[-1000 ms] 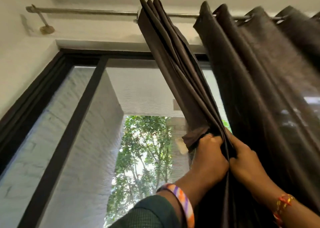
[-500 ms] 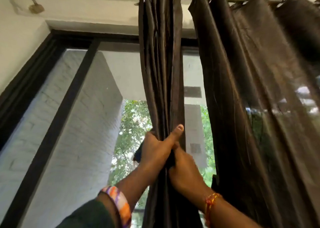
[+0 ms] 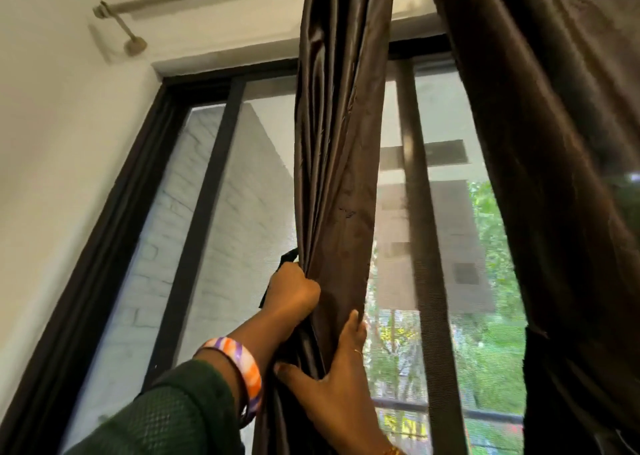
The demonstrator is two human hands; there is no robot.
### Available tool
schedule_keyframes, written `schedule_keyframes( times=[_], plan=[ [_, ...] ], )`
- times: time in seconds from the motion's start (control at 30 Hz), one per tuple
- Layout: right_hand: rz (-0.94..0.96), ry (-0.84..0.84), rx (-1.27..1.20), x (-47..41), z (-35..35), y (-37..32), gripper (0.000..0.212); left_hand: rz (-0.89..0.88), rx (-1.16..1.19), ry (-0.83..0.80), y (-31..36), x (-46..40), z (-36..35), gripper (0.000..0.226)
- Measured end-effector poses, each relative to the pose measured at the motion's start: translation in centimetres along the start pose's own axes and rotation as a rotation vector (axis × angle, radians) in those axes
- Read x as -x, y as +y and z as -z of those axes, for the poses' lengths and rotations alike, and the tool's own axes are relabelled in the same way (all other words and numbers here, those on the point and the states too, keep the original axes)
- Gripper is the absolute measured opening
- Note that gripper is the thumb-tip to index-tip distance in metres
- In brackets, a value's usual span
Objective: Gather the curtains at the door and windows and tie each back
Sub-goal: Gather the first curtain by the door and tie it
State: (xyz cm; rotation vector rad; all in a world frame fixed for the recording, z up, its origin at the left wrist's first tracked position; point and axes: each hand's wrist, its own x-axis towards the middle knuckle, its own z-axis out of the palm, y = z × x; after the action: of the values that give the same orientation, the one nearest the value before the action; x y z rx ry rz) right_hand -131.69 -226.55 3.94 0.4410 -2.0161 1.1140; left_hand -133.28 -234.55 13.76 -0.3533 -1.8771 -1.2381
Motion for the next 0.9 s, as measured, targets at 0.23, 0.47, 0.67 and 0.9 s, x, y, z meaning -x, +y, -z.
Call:
schedule_keyframes(
  times=[0.23, 0.47, 0.67, 0.9],
  plan=[
    [0.246, -0.094, 0.169, -6.3, -11.3, -1.8, 0.087, 0.000, -0.043, 0.141, -7.5, -6.6, 5.1, 0.034],
    [0.389, -0.276, 0.131, -10.3, -22.1, -6.6, 0.080, 0.006, -0.210, 0.269, -14.8, -11.9, 13.6, 0.028],
    [0.375, -0.298, 0.176, -10.7, -26.4, -6.9, 0.083, 0.043, -0.239, 0.254, -18.0, -12.7, 15.9, 0.029],
    [0.348, -0.121, 0.253, -9.8, -23.6, -1.2, 0.082, 0.003, -0.172, 0.167, -17.2, -11.0, 9.6, 0.034]
  ],
)
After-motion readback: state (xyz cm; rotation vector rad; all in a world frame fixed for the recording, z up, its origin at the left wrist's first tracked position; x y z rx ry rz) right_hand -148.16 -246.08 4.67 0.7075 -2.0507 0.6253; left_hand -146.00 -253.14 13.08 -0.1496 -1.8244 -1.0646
